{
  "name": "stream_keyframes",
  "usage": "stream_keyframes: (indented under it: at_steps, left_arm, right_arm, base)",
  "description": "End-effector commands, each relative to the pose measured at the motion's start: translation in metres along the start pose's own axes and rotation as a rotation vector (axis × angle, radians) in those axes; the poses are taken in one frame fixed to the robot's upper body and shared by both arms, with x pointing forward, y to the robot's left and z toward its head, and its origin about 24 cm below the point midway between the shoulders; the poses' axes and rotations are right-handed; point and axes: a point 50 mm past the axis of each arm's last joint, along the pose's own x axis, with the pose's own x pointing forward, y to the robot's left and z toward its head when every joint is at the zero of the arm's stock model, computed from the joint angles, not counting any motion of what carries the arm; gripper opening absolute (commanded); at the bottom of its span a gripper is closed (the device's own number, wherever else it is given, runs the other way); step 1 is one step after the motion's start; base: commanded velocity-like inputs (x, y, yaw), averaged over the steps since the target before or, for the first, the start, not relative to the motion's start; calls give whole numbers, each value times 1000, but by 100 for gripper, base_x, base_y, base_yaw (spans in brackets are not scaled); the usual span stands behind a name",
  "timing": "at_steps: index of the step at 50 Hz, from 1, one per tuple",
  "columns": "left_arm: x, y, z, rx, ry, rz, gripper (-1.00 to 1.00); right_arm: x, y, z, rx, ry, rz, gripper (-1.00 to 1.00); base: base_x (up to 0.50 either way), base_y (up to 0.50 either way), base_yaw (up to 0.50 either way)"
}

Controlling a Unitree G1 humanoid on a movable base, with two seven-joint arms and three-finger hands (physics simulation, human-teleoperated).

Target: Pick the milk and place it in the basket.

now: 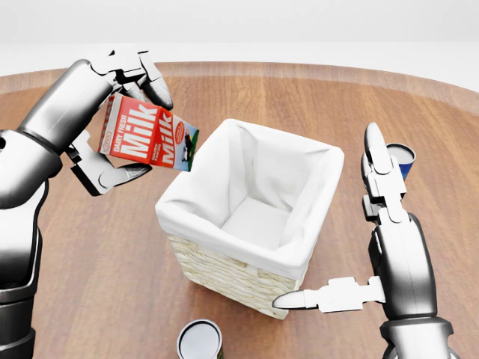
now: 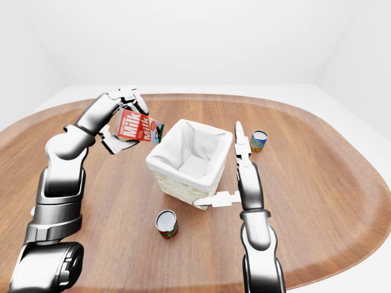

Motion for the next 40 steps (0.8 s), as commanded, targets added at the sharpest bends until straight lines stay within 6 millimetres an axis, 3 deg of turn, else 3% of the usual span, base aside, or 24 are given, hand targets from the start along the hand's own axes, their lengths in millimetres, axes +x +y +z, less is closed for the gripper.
stream_keyframes:
  at_steps: [1, 9, 40]
  left_arm:
    - [10, -10, 28, -41, -112, 8, -100]
    - [11, -21, 48, -59, -188, -7, -100]
    - [45, -45, 59, -142, -180, -43, -100]
  right_arm:
    - [0, 0, -1, 0, 4, 1, 100]
    - [-1, 2, -4, 4, 20, 7, 100]
    - [-4, 3, -1, 11, 10, 20, 100]
  base:
    - [0, 0, 0]
    - [0, 0, 0]
    - [0, 0, 0]
